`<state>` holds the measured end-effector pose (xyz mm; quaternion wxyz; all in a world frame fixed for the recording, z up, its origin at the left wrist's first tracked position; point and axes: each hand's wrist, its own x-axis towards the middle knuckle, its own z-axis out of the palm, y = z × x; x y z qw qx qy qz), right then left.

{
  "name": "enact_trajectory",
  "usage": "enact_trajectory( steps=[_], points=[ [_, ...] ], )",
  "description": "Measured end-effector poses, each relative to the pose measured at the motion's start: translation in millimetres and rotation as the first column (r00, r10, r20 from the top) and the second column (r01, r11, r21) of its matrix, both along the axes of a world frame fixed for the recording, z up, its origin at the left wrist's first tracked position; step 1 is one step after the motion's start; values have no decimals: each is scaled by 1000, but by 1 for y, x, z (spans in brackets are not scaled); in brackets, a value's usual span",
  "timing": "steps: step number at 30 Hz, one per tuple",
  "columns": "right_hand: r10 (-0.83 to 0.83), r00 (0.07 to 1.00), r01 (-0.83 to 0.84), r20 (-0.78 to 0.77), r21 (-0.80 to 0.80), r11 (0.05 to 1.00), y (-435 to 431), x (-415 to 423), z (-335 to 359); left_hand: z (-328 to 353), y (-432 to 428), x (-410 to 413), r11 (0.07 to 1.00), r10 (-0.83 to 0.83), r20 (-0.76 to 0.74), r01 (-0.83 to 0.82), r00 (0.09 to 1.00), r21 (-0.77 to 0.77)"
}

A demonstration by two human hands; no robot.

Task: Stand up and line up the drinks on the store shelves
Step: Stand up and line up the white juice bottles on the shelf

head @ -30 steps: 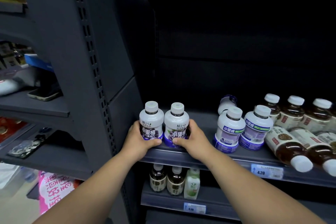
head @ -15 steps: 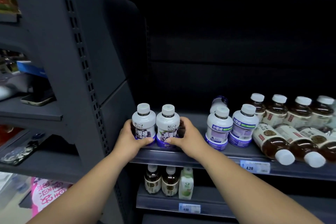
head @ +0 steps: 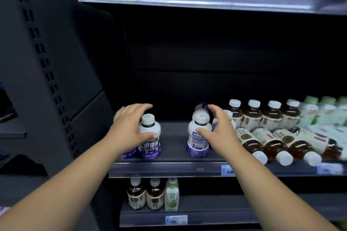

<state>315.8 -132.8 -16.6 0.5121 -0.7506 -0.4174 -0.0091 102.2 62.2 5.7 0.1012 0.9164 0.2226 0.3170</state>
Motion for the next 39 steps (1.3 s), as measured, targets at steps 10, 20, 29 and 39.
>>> enact_trajectory(
  steps=[10,20,29,39],
  points=[
    [22,987,-49,-162,-166,985,28,-4,-38,0,7,6,999,3,-174,-9,985,-35],
    [241,902,-302,-358,-126,945,49,-28,-60,12,10,12,998,-20,-162,11,987,-58],
    [266,891,-330,-368,-124,936,53,-31,-71,25,-4,51,988,-101,-211,73,972,-137],
    [194,957,-189,-214,47,981,7,10,-23,29,-22,80,992,-59,-269,27,961,-121]
  ],
)
